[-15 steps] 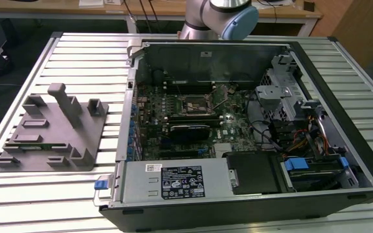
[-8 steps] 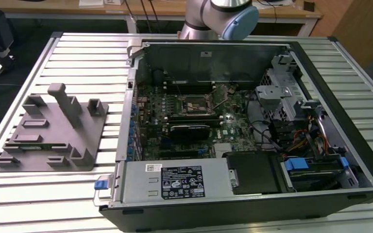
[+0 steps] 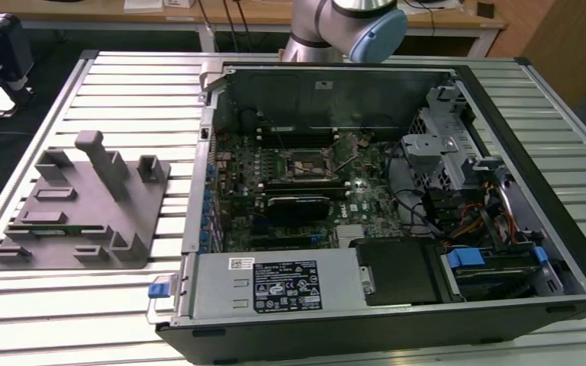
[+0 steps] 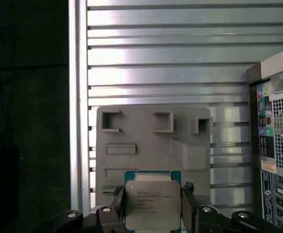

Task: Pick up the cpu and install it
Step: 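Pick up the cpu and move it towards the insertion slot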

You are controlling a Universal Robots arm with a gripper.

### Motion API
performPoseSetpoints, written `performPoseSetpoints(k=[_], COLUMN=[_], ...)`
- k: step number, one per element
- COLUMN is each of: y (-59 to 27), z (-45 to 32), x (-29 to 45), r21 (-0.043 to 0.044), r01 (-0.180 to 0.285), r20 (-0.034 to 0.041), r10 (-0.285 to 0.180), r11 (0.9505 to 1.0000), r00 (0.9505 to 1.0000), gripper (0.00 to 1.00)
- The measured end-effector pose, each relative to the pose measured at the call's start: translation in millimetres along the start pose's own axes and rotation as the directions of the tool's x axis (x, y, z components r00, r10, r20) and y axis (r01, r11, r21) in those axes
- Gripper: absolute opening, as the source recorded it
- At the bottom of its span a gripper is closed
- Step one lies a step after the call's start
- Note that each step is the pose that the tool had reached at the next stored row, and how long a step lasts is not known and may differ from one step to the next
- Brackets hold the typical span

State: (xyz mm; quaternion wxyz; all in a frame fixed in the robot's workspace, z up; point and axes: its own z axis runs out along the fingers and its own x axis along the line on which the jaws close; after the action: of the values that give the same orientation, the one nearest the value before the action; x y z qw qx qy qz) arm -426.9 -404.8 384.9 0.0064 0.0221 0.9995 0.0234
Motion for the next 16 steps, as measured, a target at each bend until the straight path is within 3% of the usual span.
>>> performPoseSetpoints(k=[16], y=[1.2], z=[0.4], x=[-24.4], r21=[0.0000], r01=[0.000], r20=[0.0001], r10=[0.000], r11=[1.0000], r00=[1.0000], gripper=[0.55])
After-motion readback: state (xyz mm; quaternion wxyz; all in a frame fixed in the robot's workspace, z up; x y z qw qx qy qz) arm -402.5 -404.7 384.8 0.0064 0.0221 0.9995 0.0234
